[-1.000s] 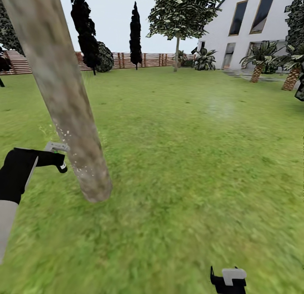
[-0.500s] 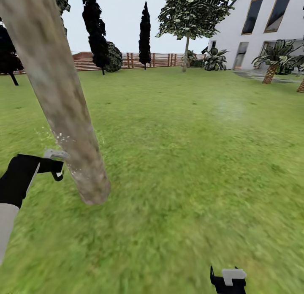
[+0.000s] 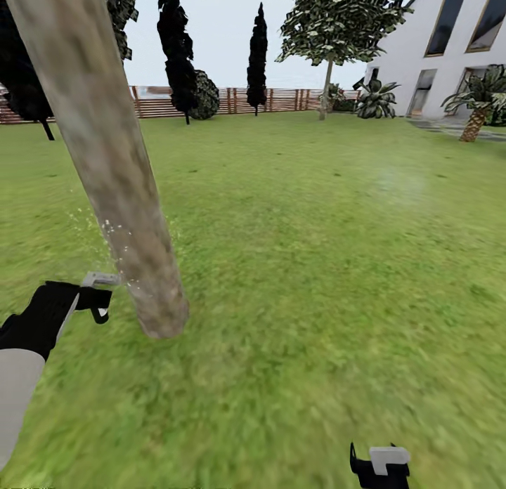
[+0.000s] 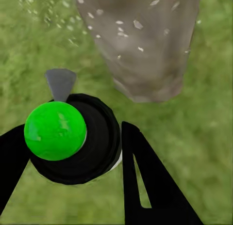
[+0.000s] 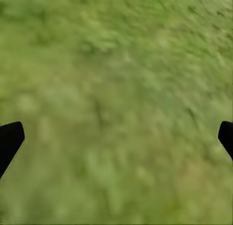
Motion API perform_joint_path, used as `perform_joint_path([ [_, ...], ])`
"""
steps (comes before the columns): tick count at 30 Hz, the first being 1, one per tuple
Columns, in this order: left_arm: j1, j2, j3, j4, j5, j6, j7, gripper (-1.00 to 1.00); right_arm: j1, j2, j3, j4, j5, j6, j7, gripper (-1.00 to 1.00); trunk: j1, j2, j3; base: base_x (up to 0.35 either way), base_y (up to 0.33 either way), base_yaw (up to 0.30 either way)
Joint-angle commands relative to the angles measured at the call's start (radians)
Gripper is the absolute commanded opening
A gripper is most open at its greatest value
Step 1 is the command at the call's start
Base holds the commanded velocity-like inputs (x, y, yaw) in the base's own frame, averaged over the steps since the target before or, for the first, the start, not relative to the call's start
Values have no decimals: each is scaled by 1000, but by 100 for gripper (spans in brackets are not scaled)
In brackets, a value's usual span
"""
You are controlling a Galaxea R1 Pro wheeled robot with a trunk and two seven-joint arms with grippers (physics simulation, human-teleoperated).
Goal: In the garden, pick up the pesticide atomizer on the floor and spray pesticide onto both trees until each tree trunk is fully covered.
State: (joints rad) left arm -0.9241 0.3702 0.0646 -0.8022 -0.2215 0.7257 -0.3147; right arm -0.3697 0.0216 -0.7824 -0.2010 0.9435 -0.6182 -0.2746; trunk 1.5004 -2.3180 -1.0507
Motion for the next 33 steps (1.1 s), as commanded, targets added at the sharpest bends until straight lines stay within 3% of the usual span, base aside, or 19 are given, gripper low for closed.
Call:
perform_joint_path([
  [1, 1, -3, 1, 1, 0, -9, 4, -100, 0, 0, 0, 0, 0, 0, 0, 100, 0, 0, 0, 150, 0, 41],
  [6, 2, -24, 8, -13, 3, -18, 17, -100, 0, 0, 0, 0, 1, 0, 0, 100, 0, 0, 0, 310, 0, 6],
  [10, 2, -25, 87, -76, 4, -19, 19, -100, 0, 0, 0, 0, 1, 0, 0, 100, 0, 0, 0, 143, 0, 0],
  [15, -4, -23, 91, -147, 2, -11, 15, -100, 0, 0, -1, 0, 0, 0, -1, 100, 0, 0, 0, 4, 0, 0],
  [19, 3, -28, 85, -132, 4, -15, 9, -100, 0, 0, 0, 0, 0, 0, -2, 100, 0, 0, 0, 0, 0, 118],
  [25, 4, -68, 84, -129, -3, -20, 15, -100, 0, 0, 0, 0, 0, 0, 0, 100, 0, 0, 0, 0, -170, 138],
  [33, 5, -74, 84, -128, -4, -20, 13, -100, 0, 0, 0, 0, 0, 0, 0, 100, 0, 0, 0, -132, -224, 1],
])
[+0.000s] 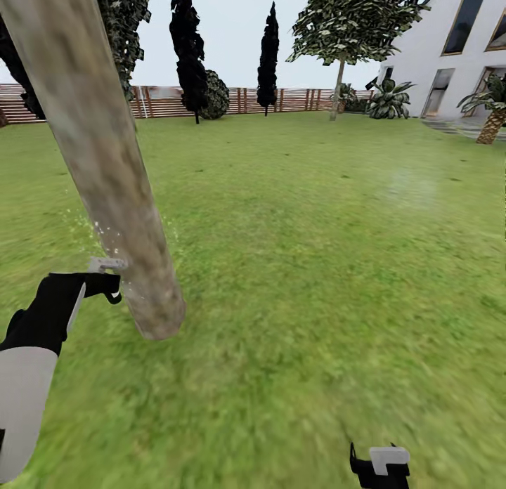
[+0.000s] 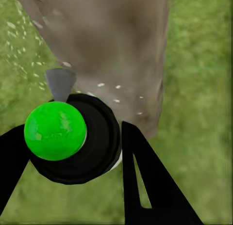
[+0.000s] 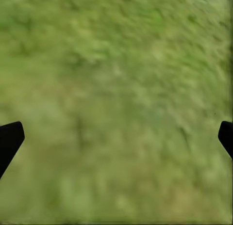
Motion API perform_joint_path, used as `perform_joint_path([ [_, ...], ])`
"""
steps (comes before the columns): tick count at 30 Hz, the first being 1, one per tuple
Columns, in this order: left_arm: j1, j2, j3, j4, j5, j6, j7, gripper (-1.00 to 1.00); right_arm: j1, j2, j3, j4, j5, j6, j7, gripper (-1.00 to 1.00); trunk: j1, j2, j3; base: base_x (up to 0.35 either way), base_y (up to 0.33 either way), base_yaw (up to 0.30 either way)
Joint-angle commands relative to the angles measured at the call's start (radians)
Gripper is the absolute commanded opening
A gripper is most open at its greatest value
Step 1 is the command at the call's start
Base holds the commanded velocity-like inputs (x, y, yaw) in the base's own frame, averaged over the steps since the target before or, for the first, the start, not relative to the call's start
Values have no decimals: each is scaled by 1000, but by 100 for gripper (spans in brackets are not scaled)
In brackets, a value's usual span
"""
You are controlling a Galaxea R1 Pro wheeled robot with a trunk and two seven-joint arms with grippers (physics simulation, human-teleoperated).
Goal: In the garden, pick up the pesticide atomizer on the floor and spray pesticide onto both trees until each tree trunk is fully covered.
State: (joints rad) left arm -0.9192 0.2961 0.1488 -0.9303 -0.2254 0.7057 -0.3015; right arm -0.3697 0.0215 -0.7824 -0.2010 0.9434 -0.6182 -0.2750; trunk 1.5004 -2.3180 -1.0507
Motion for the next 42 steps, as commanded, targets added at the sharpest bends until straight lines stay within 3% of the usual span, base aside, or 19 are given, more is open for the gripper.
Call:
perform_joint_path([
  [1, 11, 0, 0, 8, 1, 0, 0, -100, 0, 0, 0, 0, 0, 0, 0, 100, 0, 0, 0, -304, -89, 0],
  [8, 22, -1, 0, 18, 2, 0, 1, -100, 0, 0, 0, 0, 0, 0, 0, 100, 0, 0, 0, -29, -185, 0],
  [16, 49, 10, 1, 112, -3, -4, 0, -100, 0, 0, 0, 0, 0, 0, 0, 100, 0, 0, 0, 131, -56, 108],
  [20, 71, 3, -4, 138, 5, -141, -13, -100, 0, 0, 0, 0, 0, 0, 0, 100, 0, 0, 0, 1, 0, 157],
  [21, 72, 3, -5, 138, 6, -150, -33, -100, 0, 0, 0, 0, 0, 0, 0, 100, 0, 0, 0, 0, 0, 10],
  [23, 68, 7, -3, 136, -1, -154, -128, -100, 0, 0, 0, 0, 0, 0, 0, 100, 0, 0, 0, 0, 0, 3],
  [25, 70, 11, -2, 130, -6, -157, -153, -100, 0, 0, 0, 0, 0, 0, 0, 100, 0, 0, 0, 0, 0, 0],
  [26, 75, 17, 1, 133, -27, -161, -159, -100, 0, 0, -1, -1, 0, 0, 0, 100, 0, 0, 0, 0, 0, 0],
  [31, 79, 17, 6, 139, -54, -167, -73, -100, 0, 0, 0, -1, 1, 0, 0, 100, 0, 0, 0, 185, 49, 0],
  [42, 79, 8, 5, 140, -54, -169, -67, -100, 0, 0, 0, 0, 2, 0, 0, 100, 0, 0, 0, 192, -128, 0],
])
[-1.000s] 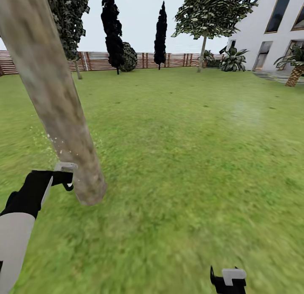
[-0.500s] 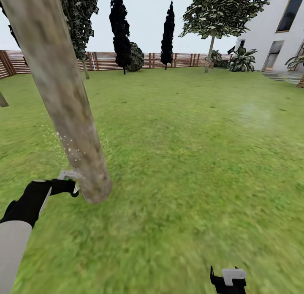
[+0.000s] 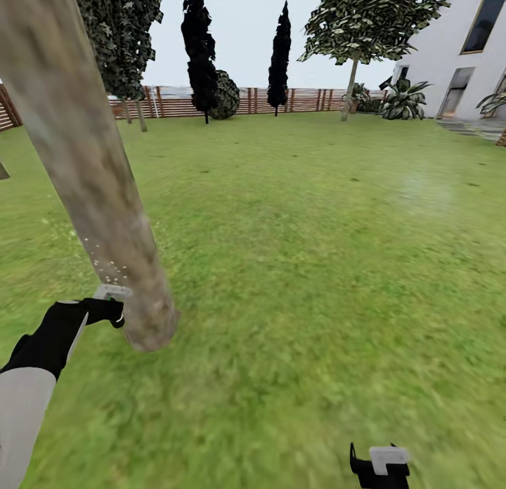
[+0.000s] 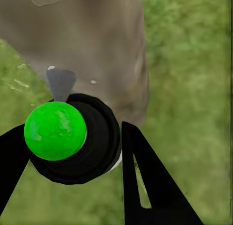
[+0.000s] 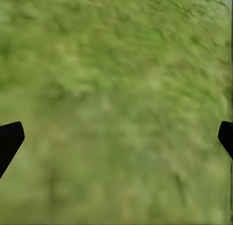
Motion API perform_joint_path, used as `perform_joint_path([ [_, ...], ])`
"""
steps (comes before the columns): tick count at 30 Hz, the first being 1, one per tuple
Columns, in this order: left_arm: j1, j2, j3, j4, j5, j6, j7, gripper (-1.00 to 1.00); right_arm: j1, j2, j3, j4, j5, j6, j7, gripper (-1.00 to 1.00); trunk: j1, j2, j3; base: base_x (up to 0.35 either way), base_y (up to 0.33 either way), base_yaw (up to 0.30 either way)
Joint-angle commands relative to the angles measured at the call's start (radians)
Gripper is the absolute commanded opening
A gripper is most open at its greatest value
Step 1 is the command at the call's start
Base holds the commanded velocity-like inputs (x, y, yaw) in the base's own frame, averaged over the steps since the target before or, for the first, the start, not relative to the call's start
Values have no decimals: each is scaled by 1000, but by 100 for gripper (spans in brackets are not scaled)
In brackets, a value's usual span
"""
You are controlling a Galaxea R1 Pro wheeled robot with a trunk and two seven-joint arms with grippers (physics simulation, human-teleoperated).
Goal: In the garden, pick up the pesticide atomizer on the floor and spray pesticide onto both trees until each tree trunk is fully covered.
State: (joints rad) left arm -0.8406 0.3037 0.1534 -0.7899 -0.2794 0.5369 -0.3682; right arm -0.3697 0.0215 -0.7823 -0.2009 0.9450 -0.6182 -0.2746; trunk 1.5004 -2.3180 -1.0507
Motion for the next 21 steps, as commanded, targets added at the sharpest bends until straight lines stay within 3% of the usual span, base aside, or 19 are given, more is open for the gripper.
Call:
perform_joint_path([
  [1, 0, 0, 0, 0, 0, 0, 1, -100, 0, 0, 0, 0, 0, 0, 0, 100, 0, 0, 0, 2, -274, 0],
  [5, 0, 0, 0, 0, 0, 1, 3, -100, 0, 0, 0, 0, 0, 0, 0, 100, 0, 0, 0, 0, -275, 45],
  [9, 0, 1, 3, 0, 1, 3, 3, -100, 0, 0, 0, 0, 0, 0, 0, 100, 0, 0, 0, 0, -275, 251],
  [13, 7, 1, 3, 31, 4, 2, 84, -100, 0, 0, 0, 0, 0, 0, 0, 100, 0, 0, 0, 0, -275, 257],
  [21, 9, -17, 6, 42, 5, 2, 98, -100, 0, 0, -2, -2, -2, 0, -2, 100, 0, 0, 0, 159, -241, 20],
])
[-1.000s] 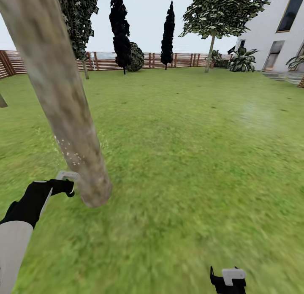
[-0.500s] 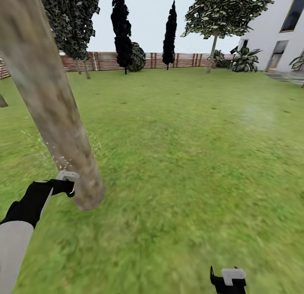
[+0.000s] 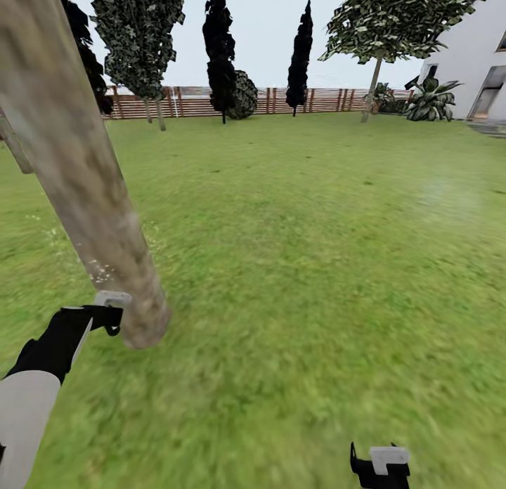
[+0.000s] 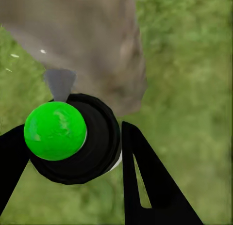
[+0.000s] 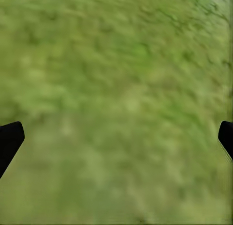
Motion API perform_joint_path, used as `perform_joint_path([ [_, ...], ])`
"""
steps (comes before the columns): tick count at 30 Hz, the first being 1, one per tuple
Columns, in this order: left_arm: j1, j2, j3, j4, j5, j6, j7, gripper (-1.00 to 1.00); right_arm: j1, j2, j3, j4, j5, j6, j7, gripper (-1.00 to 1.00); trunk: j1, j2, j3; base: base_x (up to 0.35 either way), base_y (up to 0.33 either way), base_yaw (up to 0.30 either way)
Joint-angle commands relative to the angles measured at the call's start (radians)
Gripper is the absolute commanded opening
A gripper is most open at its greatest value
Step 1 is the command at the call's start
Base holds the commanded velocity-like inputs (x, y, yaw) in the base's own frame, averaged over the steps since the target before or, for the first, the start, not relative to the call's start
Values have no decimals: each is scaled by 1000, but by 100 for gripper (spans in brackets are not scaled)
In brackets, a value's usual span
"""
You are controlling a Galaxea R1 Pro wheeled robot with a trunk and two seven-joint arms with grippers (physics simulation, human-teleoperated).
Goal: In the garden, pick up the pesticide atomizer on the floor and spray pesticide onto both trees until each tree trunk is fully covered.
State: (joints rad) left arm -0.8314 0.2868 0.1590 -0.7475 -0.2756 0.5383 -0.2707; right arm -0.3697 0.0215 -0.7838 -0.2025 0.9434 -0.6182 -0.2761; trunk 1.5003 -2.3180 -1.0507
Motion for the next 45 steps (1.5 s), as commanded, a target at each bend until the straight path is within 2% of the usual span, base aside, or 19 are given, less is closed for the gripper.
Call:
perform_joint_path([
  [1, 0, 4, 14, 5, 0, 0, 1, -100, 0, 0, 0, 0, 0, 0, 0, 100, 0, 0, 0, 271, -172, 0],
  [4, 3, 9, 69, 43, -3, -5, 10, -100, 0, 0, 0, 0, 0, 0, 0, 100, 0, 0, 0, 278, -168, 13],
  [7, 23, 10, 78, 61, -5, -7, 76, -100, 0, 0, 1, 0, 0, 0, 0, 100, 0, 0, 0, 279, -163, 195],
  [13, 34, -4, 71, 63, 3, -8, 93, -100, 0, 1, 2, 1, 0, 0, 0, 100, 0, 0, 0, 58, -23, 275],
  [17, 34, -26, 72, 62, -2, -8, 94, -100, 0, 1, 2, 2, 0, 0, 0, 100, 0, 0, 0, 0, 0, 278],
  [21, 53, -19, 77, 62, -3, -8, 93, -100, 0, 1, 2, 1, 0, 0, 0, 100, 0, 0, 0, 0, -2, 123],
  [24, 56, -29, 72, 62, -4, -8, 96, -100, 0, 0, 0, 0, 0, 0, 0, 100, 0, 0, 0, 0, -188, 8],
  [35, 57, -28, 77, 62, -5, -8, 99, -100, 0, 1, 1, 0, 0, 0, 0, 100, 0, 0, 0, 46, -266, 6],
  [45, 66, -28, 78, 60, -2, -8, 99, -100, 0, 1, 2, 2, 0, 0, 0, 100, 0, 0, 0, 152, -228, 262],
])
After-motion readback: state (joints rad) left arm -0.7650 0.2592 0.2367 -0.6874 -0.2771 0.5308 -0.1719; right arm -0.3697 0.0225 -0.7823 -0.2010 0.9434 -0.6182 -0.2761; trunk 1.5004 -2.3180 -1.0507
